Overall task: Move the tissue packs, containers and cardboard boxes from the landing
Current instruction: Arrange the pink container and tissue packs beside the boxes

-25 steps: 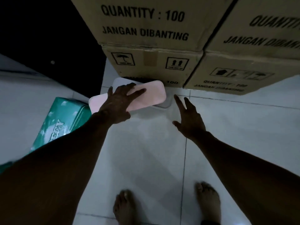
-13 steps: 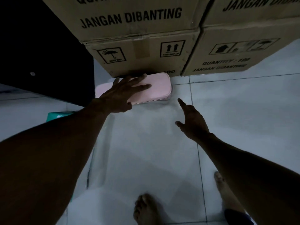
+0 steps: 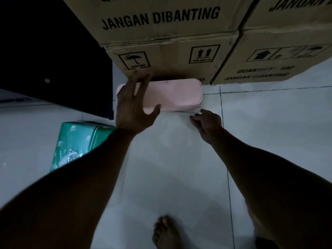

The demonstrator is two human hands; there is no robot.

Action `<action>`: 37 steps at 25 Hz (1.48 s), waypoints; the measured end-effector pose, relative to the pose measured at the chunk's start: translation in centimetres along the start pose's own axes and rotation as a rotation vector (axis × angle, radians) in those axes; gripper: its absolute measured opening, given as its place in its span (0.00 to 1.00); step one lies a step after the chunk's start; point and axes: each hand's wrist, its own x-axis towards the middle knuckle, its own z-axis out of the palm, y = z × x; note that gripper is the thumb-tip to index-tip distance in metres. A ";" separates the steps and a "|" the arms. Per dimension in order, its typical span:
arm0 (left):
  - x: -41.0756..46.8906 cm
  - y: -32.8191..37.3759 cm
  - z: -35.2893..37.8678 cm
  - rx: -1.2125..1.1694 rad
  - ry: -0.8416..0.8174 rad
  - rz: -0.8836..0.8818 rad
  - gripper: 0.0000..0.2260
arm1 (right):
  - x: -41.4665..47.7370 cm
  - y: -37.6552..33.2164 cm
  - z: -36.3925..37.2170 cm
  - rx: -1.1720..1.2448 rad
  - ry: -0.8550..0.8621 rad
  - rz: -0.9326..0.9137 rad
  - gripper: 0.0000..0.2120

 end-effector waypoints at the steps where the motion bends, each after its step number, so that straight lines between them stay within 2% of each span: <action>1: -1.5 0.1 0.1 -0.039 0.126 -0.133 0.36 | 0.2 -0.1 0.2 0.018 0.004 -0.012 0.09; 3: -3.9 -0.7 1.1 -0.130 0.232 -0.404 0.35 | 0.7 0.0 0.2 0.033 0.003 -0.027 0.07; 5: -3.8 -1.3 1.9 -0.341 0.218 -0.740 0.36 | 1.2 0.0 0.2 0.035 -0.002 -0.044 0.07; 7: -2.2 -2.0 2.6 -0.491 0.199 -0.954 0.35 | 1.7 -0.3 0.3 -0.015 0.000 -0.078 0.09; 11: 0.2 -3.0 3.4 -0.565 0.184 -0.964 0.30 | 2.3 -1.1 0.8 -0.108 0.021 -0.106 0.06; 14: 0.1 -3.0 3.9 -0.569 0.174 -0.971 0.23 | 3.0 -1.6 0.9 -0.244 0.007 -0.085 0.17; 17: -0.4 -3.2 4.1 -0.647 0.149 -0.996 0.27 | 3.1 -1.8 1.0 -0.274 -0.004 -0.091 0.18; 21: -0.6 -3.3 3.9 -0.732 0.122 -1.004 0.29 | 1.6 -2.1 1.4 -0.196 0.020 -0.086 0.08; 25: -2.2 -1.5 2.9 -0.635 0.092 -1.031 0.36 | 0.5 -1.6 1.0 -0.418 0.013 -0.023 0.11; 29: -8.7 -1.0 -0.3 -0.596 0.023 -0.961 0.36 | -4.1 1.1 2.1 -0.588 -0.018 -0.053 0.09; 34: -22.1 -2.8 -6.8 -0.469 0.052 -1.021 0.32 | -9.5 9.0 2.6 -1.150 -0.133 -0.063 0.34; 35: -25.1 -3.5 -8.1 -0.458 0.074 -1.059 0.32 | -10.9 10.8 3.0 -1.244 -0.154 -0.075 0.36; 37: -32.2 -4.9 -11.0 -0.427 0.131 -1.161 0.31 | -14.0 15.3 4.2 -1.394 -0.232 -0.129 0.33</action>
